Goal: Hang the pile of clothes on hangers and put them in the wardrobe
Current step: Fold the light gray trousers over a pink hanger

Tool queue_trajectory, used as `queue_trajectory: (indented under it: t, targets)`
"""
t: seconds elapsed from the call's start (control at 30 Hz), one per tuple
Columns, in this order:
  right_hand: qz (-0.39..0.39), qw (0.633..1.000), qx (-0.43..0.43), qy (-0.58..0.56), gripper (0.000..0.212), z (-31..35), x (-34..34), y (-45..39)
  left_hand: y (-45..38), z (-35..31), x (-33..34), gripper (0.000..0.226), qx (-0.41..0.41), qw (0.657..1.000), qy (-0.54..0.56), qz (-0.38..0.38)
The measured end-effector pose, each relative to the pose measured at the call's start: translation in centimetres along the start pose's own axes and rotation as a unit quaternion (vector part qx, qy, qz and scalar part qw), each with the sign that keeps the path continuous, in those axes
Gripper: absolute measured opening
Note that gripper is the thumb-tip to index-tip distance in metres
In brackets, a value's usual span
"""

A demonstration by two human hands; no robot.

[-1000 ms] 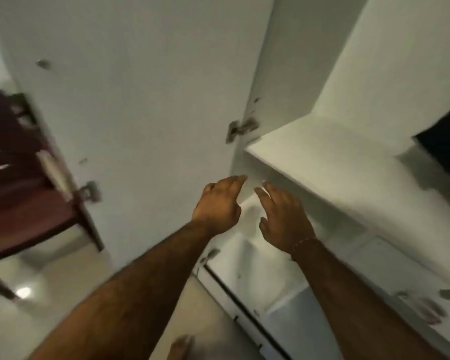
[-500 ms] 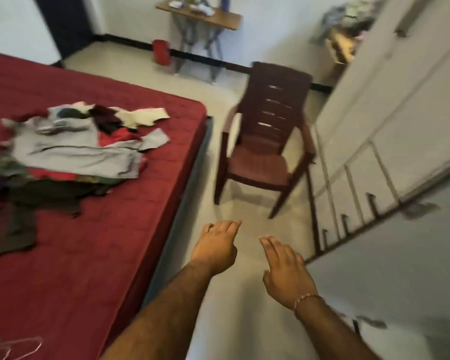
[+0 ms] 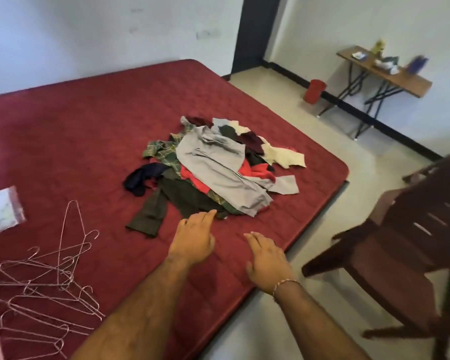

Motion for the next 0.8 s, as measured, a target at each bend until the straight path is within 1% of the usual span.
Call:
queue_trajectory:
  t: [0.1, 0.23, 0.3, 0.43, 0.5, 0.57, 0.6, 0.7, 0.73, 0.8]
  targets:
    - [0.011, 1.000, -0.015, 0.016, 0.076, 1.0, -0.5, -5.7, -2.7, 2.9, -0.3, 0.073, -0.028, 1.000, 0.010, -0.010]
    - [0.027, 1.000, 0.008, -0.010, 0.070, -0.4, -0.6, -13.7, -7.3, 5.8, 0.3, 0.072, -0.075, 0.996, 0.048, -0.012]
    - [0.046, 0.998, 0.020, -0.033, 0.067, -1.7, 0.0, -18.2, -10.3, 6.8, 0.9, 0.073, -0.099, 0.992, 0.073, -0.005]
    - [0.086, 0.993, 0.041, -0.065, 0.062, -4.8, 1.8, -26.8, -15.7, 8.0, 2.1, 0.075, -0.168, 0.983, 0.070, 0.033]
    - [0.106, 0.991, 0.046, -0.071, 0.060, -5.9, 2.6, -30.9, -18.5, 8.8, 3.1, 0.075, -0.199, 0.975, 0.082, 0.052]
    - [0.115, 0.990, 0.050, -0.060, 0.059, -6.5, 2.8, -34.5, -20.8, 9.3, 3.9, 0.074, -0.220, 0.968, 0.103, 0.055]
    - [0.118, 0.990, 0.051, -0.057, 0.059, -6.8, 3.2, -36.5, -21.9, 9.9, 4.5, 0.073, -0.242, 0.958, 0.144, 0.044]
    - [0.121, 0.989, 0.065, -0.062, 0.058, -8.3, 4.9, -41.6, -23.9, 11.5, 6.6, 0.062, -0.340, 0.888, 0.309, -0.004]
    - [0.125, 0.989, 0.072, -0.041, 0.058, -9.0, 5.4, -42.7, -24.2, 11.9, 7.3, 0.059, -0.359, 0.865, 0.351, -0.021]
    - [0.152, 0.986, 0.069, 0.027, 0.061, -10.2, 6.8, -44.4, -24.3, 12.7, 8.8, 0.051, -0.385, 0.832, 0.396, -0.043]
Point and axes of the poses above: each hand's wrist, its own y-axis away from the middle knuckle, its own x-axis out of the palm, z = x × y, the point moved 8 cm from there along -y, towards the middle knuckle, and after that the axes turned 6 degrees about x, right-handed, at the moved point
